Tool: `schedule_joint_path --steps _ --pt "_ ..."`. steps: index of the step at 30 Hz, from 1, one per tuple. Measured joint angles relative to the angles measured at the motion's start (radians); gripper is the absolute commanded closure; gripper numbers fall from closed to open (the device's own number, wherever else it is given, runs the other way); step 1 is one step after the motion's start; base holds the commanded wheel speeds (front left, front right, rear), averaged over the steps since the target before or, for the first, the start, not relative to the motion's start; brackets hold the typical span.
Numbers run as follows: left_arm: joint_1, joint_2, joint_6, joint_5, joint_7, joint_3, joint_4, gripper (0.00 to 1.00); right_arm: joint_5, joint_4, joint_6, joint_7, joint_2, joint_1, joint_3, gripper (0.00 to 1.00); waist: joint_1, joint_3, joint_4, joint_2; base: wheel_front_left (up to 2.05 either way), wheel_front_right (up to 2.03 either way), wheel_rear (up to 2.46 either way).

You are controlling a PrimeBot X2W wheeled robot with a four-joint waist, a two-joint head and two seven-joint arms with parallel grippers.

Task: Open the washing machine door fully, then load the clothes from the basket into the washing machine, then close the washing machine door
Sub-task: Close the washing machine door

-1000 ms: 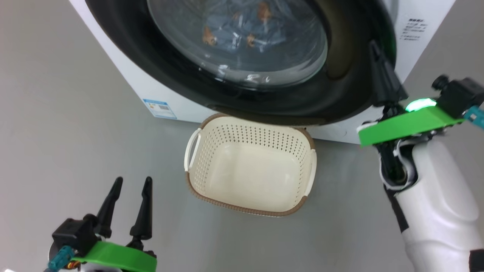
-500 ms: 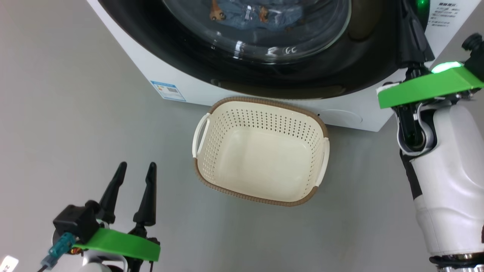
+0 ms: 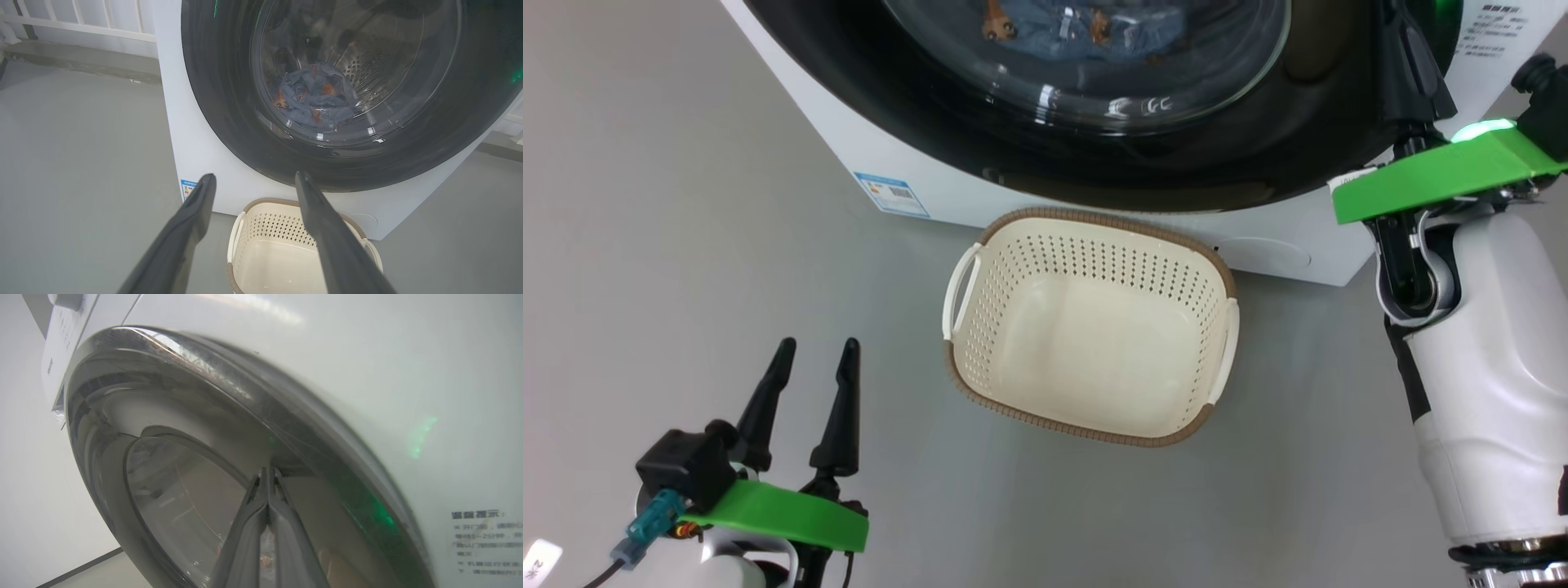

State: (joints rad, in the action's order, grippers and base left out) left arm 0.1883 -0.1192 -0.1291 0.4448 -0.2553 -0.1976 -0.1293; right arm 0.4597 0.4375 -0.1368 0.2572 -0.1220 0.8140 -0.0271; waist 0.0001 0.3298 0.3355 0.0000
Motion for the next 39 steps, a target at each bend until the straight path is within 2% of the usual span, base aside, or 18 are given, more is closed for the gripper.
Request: schedule_joint_path --steps 2,3,4,6,7,8,16,39 --pt "-0.001 0.000 0.000 0.000 0.000 0.005 -0.006 0.00 0.001 0.000 0.004 0.000 -0.004 -0.020 -0.008 1.00 0.0000 -0.012 -0.002 0.0000 0.00 0.00 0.00" --pt "-0.002 -0.001 0.000 0.000 0.000 0.007 -0.010 0.00 0.002 0.000 0.005 0.000 -0.004 -0.036 -0.016 0.96 0.0000 -0.018 -0.003 0.0000 0.00 0.00 0.00" --pt "-0.004 -0.002 0.000 0.000 0.000 0.008 -0.014 0.00 0.008 0.000 0.005 0.000 -0.004 -0.057 -0.025 0.80 -0.0001 -0.025 -0.005 0.0000 0.00 0.00 0.00" --pt "-0.007 -0.006 0.000 0.000 0.000 0.012 -0.025 0.00 0.012 0.000 0.005 0.000 -0.002 -0.103 -0.038 0.39 0.0000 -0.040 -0.008 0.0000 0.00 0.00 0.00" --pt "-0.010 -0.009 0.000 0.000 0.000 0.015 -0.030 0.00 0.012 0.000 0.005 0.000 -0.002 -0.125 -0.049 0.09 0.0000 -0.048 -0.010 0.0000 0.00 0.00 0.00" --pt "-0.014 -0.012 0.000 0.001 0.000 0.019 -0.034 0.00 0.012 0.001 0.005 0.000 -0.002 -0.147 -0.058 0.00 0.0000 -0.057 -0.013 0.0000 0.00 0.00 0.00" --pt "-0.063 -0.046 0.000 0.001 0.000 0.046 -0.061 0.00 0.018 -0.002 0.005 0.000 0.000 -0.278 -0.125 0.00 0.0000 -0.120 -0.048 0.0000 0.00 0.00 0.00" --pt "-0.150 -0.088 0.000 -0.001 0.000 0.098 -0.083 0.00 0.026 -0.029 0.005 0.000 -0.004 -0.528 -0.115 0.00 -0.0001 -0.250 -0.212 0.0000 0.00 0.00 0.00"
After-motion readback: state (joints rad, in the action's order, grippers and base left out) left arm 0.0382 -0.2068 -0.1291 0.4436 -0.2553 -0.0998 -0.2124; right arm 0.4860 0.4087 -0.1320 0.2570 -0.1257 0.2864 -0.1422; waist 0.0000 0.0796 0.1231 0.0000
